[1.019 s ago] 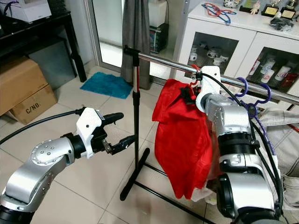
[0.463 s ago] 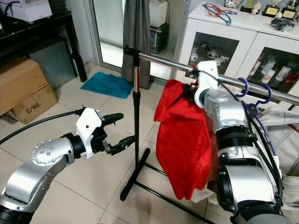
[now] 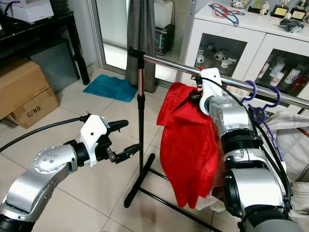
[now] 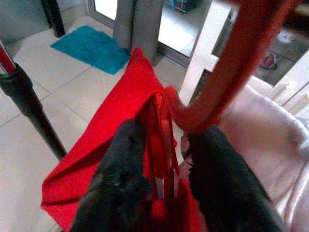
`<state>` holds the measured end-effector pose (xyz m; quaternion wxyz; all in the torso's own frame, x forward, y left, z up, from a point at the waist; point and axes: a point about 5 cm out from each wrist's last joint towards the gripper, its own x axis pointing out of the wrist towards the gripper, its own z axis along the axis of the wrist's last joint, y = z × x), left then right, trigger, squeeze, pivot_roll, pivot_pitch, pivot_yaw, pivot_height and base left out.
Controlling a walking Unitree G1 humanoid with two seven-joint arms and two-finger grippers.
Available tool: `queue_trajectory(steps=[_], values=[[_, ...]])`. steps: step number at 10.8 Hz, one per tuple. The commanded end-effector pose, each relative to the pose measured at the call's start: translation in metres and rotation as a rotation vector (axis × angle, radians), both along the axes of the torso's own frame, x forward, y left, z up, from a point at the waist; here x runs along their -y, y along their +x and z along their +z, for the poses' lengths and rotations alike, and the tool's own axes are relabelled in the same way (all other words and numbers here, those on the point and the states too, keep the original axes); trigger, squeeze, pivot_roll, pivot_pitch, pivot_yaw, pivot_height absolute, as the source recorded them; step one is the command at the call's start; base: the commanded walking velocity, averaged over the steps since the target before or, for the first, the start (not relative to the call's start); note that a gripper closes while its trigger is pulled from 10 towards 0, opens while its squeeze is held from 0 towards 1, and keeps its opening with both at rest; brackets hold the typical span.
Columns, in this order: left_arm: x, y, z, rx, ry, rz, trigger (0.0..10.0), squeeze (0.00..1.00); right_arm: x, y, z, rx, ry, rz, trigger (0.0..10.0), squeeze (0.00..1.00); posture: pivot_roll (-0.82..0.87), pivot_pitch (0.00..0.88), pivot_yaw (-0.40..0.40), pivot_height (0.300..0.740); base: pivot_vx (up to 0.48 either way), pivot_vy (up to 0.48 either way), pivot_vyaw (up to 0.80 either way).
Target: Hang hanger
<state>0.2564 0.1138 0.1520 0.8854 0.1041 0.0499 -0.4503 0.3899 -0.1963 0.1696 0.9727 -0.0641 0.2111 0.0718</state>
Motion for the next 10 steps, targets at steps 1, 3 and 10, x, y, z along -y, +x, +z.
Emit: queue_trajectory(steps=[1,3,10], values=[[0.0013,0.0002,-0.0007,0.01,0.017,-0.005,10.0,0.0,0.0006,0.0032,0.0077,0.023,-0.006,0.003,1.7,0.0,0.03,0.0,-0.072,0.74,0.0,0.0,0.0],[0.0022,0.0,-0.0013,0.01,0.024,-0.007,10.0,0.0,0.0011,0.0044,0.0067,0.024,-0.001,-0.002,0.0,0.0,0.04,0.0,-0.072,0.74,0.0,0.0,0.0],[0.0023,-0.0012,-0.0028,0.013,0.039,-0.011,10.0,0.0,0.0002,0.0031,0.0034,0.058,0.005,0.035,0.0,0.0,0.03,0.0,-0.064,0.74,0.0,0.0,0.0]])
